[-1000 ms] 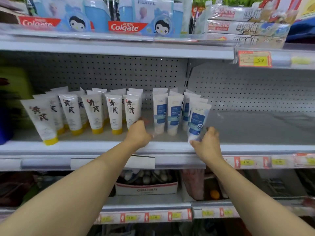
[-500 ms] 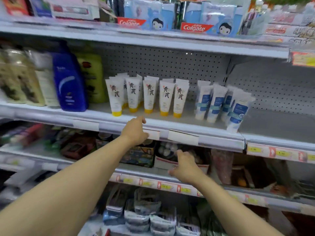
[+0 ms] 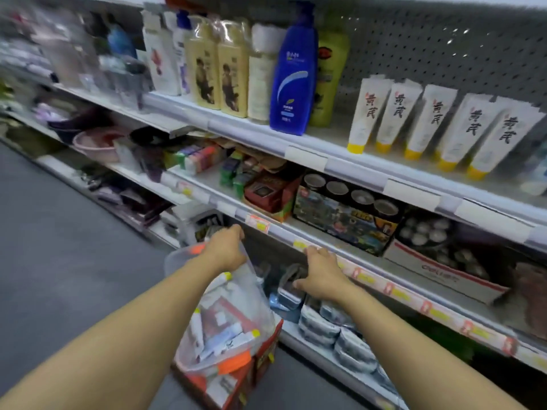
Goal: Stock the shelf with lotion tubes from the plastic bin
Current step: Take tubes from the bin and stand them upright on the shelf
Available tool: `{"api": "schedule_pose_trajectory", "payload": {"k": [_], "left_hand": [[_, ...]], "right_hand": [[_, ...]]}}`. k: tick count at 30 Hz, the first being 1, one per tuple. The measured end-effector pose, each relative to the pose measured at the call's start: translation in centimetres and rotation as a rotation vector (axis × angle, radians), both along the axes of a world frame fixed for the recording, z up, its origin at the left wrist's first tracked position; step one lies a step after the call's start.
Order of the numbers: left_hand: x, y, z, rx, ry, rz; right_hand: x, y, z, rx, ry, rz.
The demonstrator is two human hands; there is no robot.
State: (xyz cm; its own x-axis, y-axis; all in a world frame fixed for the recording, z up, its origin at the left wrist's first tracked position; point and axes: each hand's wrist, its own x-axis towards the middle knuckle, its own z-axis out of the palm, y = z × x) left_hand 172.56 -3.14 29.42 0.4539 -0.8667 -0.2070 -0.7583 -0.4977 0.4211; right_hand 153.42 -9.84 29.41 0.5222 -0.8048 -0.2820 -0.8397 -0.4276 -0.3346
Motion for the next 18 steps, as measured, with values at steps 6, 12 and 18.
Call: {"api": "schedule_pose_trajectory", "payload": {"k": [6,12,18], "left_hand": [[4.9,6.3,-4.3,0.032,0.091,0.157],[7.8,10.7,-8.7,0.142,0.147,0.295],[9.0,11.9,-12.9,0.163,0.234,0.417]], "right_hand": [[5.9,3.1,-3.2,0.068,0.075,0.119],[9.7,4.1,-6.6,0.104,0.168,0.241],[12.5,3.1,-11.1,0.16,0.232,0.327]]}}
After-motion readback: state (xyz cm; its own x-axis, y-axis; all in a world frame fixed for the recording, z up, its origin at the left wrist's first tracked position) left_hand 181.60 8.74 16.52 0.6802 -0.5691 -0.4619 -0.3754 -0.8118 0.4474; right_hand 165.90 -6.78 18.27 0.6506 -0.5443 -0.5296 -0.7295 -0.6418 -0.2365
